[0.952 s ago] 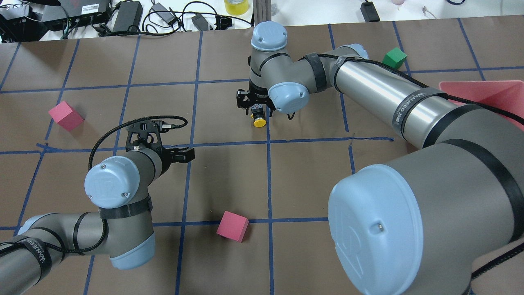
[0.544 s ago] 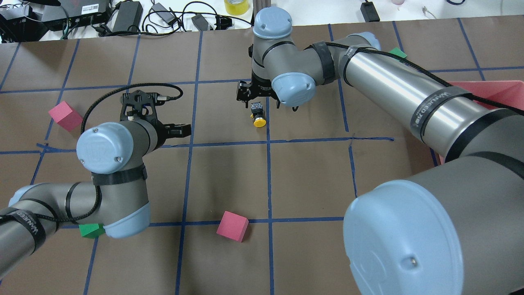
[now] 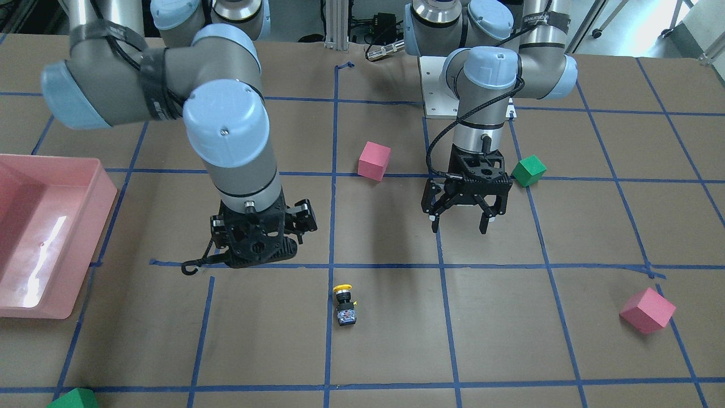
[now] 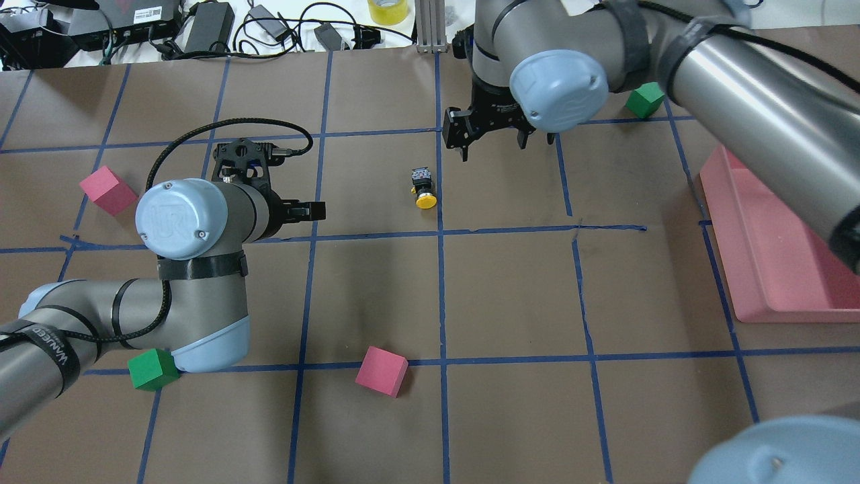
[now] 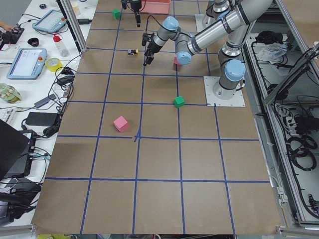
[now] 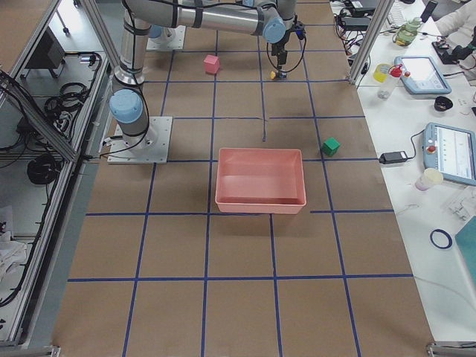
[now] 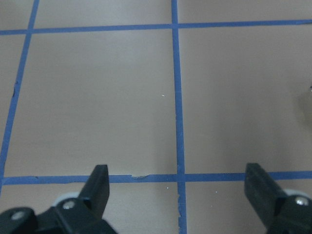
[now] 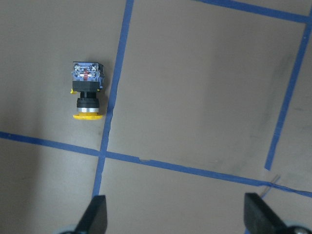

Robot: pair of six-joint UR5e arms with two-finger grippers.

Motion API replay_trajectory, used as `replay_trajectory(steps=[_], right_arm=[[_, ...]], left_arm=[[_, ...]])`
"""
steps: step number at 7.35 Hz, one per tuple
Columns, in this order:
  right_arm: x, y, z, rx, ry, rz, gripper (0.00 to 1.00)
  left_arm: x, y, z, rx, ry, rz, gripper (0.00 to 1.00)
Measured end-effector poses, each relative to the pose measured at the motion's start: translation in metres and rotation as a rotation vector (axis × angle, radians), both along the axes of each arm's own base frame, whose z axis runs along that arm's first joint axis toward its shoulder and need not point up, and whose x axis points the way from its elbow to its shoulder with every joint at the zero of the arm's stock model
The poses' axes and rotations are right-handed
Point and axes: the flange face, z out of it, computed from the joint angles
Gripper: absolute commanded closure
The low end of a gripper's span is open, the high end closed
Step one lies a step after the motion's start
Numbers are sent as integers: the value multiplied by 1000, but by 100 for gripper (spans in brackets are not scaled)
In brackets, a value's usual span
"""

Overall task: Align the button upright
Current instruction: 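Open the right gripper and raise it away from the switch, then move the left gripper over the lying switch and grasp its body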

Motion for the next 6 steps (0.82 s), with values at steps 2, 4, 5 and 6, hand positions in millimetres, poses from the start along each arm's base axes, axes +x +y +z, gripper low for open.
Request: replay_trajectory(steps=[2, 4, 5, 6], right_arm=[[-58, 33, 58, 67, 5, -28, 0], [-81, 52, 83, 108, 13, -20, 0], [-86, 55, 86, 114, 16, -21, 0], [-94, 55, 86, 115, 31, -28, 0]], left_arm=[[-8, 5, -14, 14, 2, -14, 8], [-21, 3, -28, -9, 8, -22, 6], [-37, 3, -36, -40, 10, -18, 6], [-53, 0, -45, -75, 14, -17, 6]])
